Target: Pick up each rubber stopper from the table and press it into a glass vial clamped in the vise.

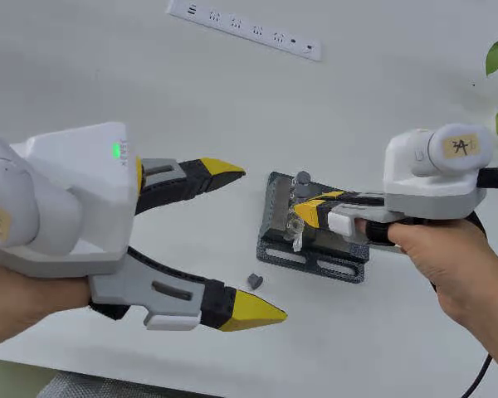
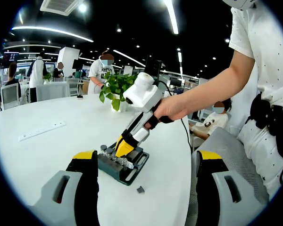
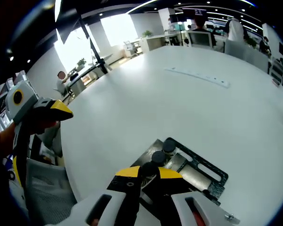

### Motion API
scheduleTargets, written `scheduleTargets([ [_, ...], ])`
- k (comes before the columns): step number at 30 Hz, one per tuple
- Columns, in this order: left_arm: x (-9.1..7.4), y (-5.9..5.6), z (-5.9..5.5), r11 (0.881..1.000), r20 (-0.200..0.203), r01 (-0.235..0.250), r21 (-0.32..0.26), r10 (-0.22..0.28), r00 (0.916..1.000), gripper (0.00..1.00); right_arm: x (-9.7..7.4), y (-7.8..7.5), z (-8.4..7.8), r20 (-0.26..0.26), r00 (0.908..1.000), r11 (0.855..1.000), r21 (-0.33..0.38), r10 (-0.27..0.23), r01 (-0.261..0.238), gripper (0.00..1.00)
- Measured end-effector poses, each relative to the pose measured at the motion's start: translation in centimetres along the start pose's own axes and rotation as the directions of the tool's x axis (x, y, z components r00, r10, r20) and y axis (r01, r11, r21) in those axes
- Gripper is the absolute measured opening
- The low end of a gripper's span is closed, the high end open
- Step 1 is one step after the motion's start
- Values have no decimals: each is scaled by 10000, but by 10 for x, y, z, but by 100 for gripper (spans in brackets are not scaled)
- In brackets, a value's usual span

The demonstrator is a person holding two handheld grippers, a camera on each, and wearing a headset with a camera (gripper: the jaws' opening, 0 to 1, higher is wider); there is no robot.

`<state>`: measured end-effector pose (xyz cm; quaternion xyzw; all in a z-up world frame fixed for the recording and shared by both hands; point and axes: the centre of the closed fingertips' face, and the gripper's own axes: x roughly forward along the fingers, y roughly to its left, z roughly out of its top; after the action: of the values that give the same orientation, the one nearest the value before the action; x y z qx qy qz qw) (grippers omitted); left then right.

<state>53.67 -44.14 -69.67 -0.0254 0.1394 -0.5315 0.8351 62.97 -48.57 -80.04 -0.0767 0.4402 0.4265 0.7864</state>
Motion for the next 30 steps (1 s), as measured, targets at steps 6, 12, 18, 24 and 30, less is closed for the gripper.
scheduleTargets([
  [6, 0, -1, -1, 10000, 34, -6, -35, 6, 10000, 84, 0, 1, -1, -15, 10000, 9998, -186, -69, 69, 7],
  [12, -1, -1, -1, 10000, 50, -35, -55, 35, 10000, 84, 0, 3, -1, -33, 9999, 9993, -354, -106, 105, 7],
  [18, 0, -1, -1, 10000, 67, -51, -75, 51, 10000, 84, 0, 3, -1, -42, 9999, 9983, -556, -150, 148, 7],
  [24, 0, 0, -1, 10000, 76, -45, -84, 45, 10000, 84, 0, 2, 0, -12, 9998, 9974, -691, -200, 199, 7],
  [30, 0, -1, -2, 10000, 59, -32, -81, 33, 10000, 84, 0, 2, 0, 23, 9998, 9974, -689, -207, 208, 6],
])
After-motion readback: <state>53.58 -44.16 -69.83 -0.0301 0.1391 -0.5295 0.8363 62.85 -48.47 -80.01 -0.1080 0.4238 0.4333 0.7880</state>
